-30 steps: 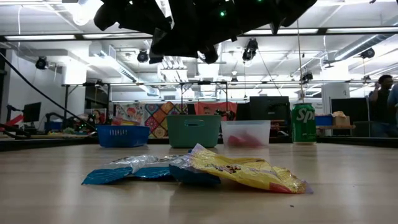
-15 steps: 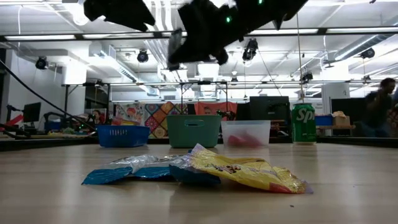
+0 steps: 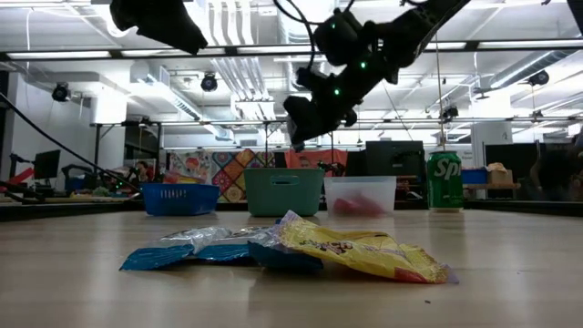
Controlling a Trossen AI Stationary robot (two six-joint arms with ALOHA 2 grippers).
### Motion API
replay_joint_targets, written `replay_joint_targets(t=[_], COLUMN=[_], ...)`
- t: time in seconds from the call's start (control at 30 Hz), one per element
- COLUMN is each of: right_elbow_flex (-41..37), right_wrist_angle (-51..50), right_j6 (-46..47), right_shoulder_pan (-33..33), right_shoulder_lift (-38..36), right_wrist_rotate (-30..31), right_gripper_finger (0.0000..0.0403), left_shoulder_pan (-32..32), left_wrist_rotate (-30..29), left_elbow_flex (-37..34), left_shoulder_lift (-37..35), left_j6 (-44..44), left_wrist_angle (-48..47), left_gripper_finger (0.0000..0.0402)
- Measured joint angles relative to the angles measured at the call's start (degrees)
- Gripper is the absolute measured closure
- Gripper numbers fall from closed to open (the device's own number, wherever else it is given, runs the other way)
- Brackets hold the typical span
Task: Sort candy
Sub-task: Put the white chocolate bar into the green bin, then put the red candy into the transparent bin
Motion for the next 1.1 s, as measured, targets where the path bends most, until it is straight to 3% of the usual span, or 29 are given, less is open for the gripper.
replay_joint_targets(t=[0.2,0.6,0.87,1.1], right_elbow_flex=[0.00,0.00,-0.02,-0.02], right_wrist_angle=[0.41,1.17,-8.96,-21.27], right_j6=[-1.14,0.42,1.95,8.65], right_shoulder_pan=[-4.07,-3.87,-0.45,5.02], right_shoulder_lift=[0.15,-0.47,-7.17,-15.61], right_wrist_rotate=[-6.98,-7.33,-9.22,-22.50], right_gripper_finger=[0.0346,0.0268,0.0253,0.0252], left_shoulder_pan=[0.02,0.04,0.04,-0.10], left_wrist_rotate=[-0.12,0.23,8.99,19.17], left_elbow_flex=[0.00,0.00,-1.76,-5.92], left_shoulder_lift=[0.00,0.09,0.11,0.11], left_j6=[0.00,0.00,0.05,2.27], left_wrist_angle=[-1.84,-2.75,-2.86,0.28], left_gripper_finger=[0.0222,0.0222,0.0222,0.0222])
